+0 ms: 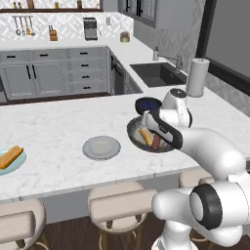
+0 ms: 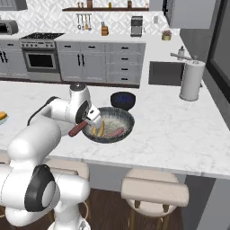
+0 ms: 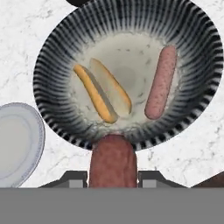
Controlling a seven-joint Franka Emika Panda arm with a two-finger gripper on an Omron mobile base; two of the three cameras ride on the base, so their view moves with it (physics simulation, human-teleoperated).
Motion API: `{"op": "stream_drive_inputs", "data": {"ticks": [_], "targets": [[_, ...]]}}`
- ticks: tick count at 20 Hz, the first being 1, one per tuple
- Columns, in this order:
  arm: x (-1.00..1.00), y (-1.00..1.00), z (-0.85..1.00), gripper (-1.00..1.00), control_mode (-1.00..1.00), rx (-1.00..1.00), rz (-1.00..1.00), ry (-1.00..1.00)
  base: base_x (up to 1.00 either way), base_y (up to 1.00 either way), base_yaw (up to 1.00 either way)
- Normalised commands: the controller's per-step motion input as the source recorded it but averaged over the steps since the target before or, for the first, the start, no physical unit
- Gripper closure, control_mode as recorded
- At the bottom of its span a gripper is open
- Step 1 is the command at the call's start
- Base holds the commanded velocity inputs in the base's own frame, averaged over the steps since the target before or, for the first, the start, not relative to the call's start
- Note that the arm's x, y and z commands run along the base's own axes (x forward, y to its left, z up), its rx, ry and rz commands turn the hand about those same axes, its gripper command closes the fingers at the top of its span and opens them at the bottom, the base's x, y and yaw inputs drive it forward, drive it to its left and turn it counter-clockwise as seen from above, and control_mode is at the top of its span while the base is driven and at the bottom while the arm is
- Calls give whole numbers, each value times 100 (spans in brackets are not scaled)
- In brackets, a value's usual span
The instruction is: Place one bun and one sausage from the bowl on each plate.
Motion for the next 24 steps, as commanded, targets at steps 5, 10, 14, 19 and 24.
{"op": "stream_drive_inputs", "data": {"ticks": [5, 10, 14, 19, 24], "targets": [[0, 0, 0, 100, 100, 0, 0, 0, -1, 100, 0], [0, 0, 0, 100, 100, 0, 0, 0, 6, 100, 0], [0, 0, 0, 100, 100, 0, 0, 0, 23, 100, 0], [14, 20, 2, 100, -100, 0, 0, 0, 41, 80, 0], [90, 100, -2, 100, -100, 0, -2, 4, 0, 0, 0]]}}
